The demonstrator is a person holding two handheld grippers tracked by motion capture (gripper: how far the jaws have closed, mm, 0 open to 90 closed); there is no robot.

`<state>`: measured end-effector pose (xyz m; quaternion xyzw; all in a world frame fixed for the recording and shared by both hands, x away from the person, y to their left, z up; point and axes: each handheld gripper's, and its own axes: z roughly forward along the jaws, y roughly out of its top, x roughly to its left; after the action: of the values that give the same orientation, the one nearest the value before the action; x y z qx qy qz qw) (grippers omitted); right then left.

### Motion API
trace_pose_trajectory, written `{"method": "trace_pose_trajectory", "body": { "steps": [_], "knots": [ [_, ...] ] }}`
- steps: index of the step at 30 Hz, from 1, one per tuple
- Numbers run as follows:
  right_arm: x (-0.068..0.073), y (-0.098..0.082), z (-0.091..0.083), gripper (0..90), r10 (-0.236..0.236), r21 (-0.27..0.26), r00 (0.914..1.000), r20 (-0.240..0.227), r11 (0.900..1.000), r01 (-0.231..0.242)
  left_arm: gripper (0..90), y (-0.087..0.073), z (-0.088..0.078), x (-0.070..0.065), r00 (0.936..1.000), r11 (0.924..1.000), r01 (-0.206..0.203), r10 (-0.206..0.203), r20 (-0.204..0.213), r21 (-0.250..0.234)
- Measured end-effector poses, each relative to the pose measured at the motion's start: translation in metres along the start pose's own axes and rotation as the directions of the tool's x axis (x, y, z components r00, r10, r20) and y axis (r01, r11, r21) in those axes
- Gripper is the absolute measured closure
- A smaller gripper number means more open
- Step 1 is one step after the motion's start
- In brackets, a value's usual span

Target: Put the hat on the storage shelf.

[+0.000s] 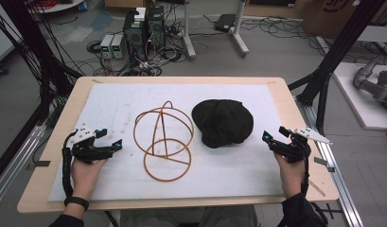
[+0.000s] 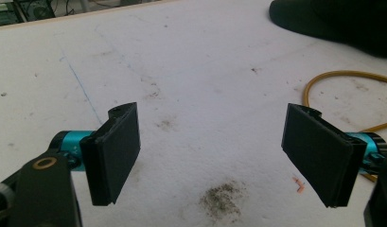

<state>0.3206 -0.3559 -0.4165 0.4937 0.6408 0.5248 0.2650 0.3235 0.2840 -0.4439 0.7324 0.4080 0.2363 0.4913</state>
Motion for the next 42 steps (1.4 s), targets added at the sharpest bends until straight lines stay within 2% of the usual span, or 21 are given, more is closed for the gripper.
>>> {"method": "trace_pose_trajectory", "body": {
  "steps": [7,11,12,15,21,22,23,26,27,28,30,34,36,40,41,42],
  "knots": [
    [0.007,0.004,-0.005,20.9,-0.011,-0.044,0.9999,0.006,0.999,0.011,20.3,0.000,-0.002,0.001,1.0000,1.0000,0.001,-0.001,-0.007,-0.003],
    [0.009,0.006,-0.007,23.4,-0.012,-0.049,0.9999,-0.005,0.999,0.012,20.3,0.000,-0.002,0.002,0.9999,1.0000,0.001,-0.001,-0.013,0.003],
    [0.010,0.007,-0.009,26.4,-0.026,-0.057,0.9996,-0.015,0.998,0.025,20.3,-0.001,-0.002,0.002,0.9998,1.0000,-0.001,0.001,-0.019,0.006],
    [0.014,0.008,-0.011,27.7,-0.027,-0.064,0.9990,-0.034,0.998,0.025,20.4,-0.001,-0.002,0.002,0.9998,1.0000,0.000,0.000,-0.020,0.006],
    [0.030,0.013,-0.013,31.0,-0.054,-0.084,0.9948,-0.086,0.995,0.047,20.6,-0.001,-0.001,0.002,0.9998,1.0000,-0.002,0.002,-0.022,0.009],
    [0.035,0.014,-0.013,31.5,-0.064,-0.088,0.9932,-0.097,0.995,0.056,20.6,-0.001,0.000,0.002,0.9997,0.9999,-0.002,0.003,-0.024,0.011],
    [0.045,0.015,-0.012,32.5,-0.084,-0.086,0.9888,-0.123,0.994,0.074,20.8,-0.001,0.000,0.002,0.9996,0.9998,-0.006,0.007,-0.026,0.016],
    [0.060,0.016,-0.007,33.1,-0.094,-0.071,0.9822,-0.163,0.994,0.084,21.0,-0.001,0.000,0.002,0.9996,0.9999,-0.002,0.002,-0.029,0.016],
    [0.060,0.016,-0.007,33.1,-0.094,-0.071,0.9822,-0.163,0.994,0.084,21.0,-0.001,0.000,0.002,0.9996,0.9999,-0.002,0.002,-0.029,0.016],
    [0.072,0.017,-0.002,33.8,-0.113,-0.060,0.9753,-0.190,0.993,0.103,21.0,-0.001,-0.001,0.002,0.9996,0.9999,0.000,0.001,-0.029,0.015],
    [0.081,0.018,0.002,34.5,-0.130,-0.056,0.9684,-0.213,0.991,0.121,21.0,-0.001,-0.001,0.002,0.9996,0.9999,0.005,-0.005,-0.028,0.013],
    [0.096,0.028,0.015,35.6,-0.190,-0.047,0.9573,-0.218,0.982,0.184,21.0,-0.001,-0.002,0.002,0.9995,0.9998,0.010,-0.010,-0.031,0.017],
    [0.099,0.030,0.020,35.6,-0.197,-0.044,0.9546,-0.223,0.980,0.192,21.0,-0.001,-0.002,0.003,0.9995,0.9998,0.009,-0.009,-0.031,0.016],
    [0.100,0.033,0.028,35.9,-0.199,-0.039,0.9554,-0.219,0.980,0.195,21.0,-0.002,-0.003,0.002,0.9996,0.9997,0.012,-0.011,-0.025,0.019],
    [0.099,0.033,0.030,36.0,-0.199,-0.031,0.9554,-0.218,0.980,0.197,21.0,-0.002,-0.003,0.002,0.9996,0.9997,0.011,-0.010,-0.026,0.021],
    [0.091,0.034,0.032,37.2,-0.205,-0.034,0.9553,-0.214,0.979,0.202,21.0,-0.002,-0.003,0.002,0.9996,0.9998,0.010,-0.009,-0.026,0.019]
  ]
}}
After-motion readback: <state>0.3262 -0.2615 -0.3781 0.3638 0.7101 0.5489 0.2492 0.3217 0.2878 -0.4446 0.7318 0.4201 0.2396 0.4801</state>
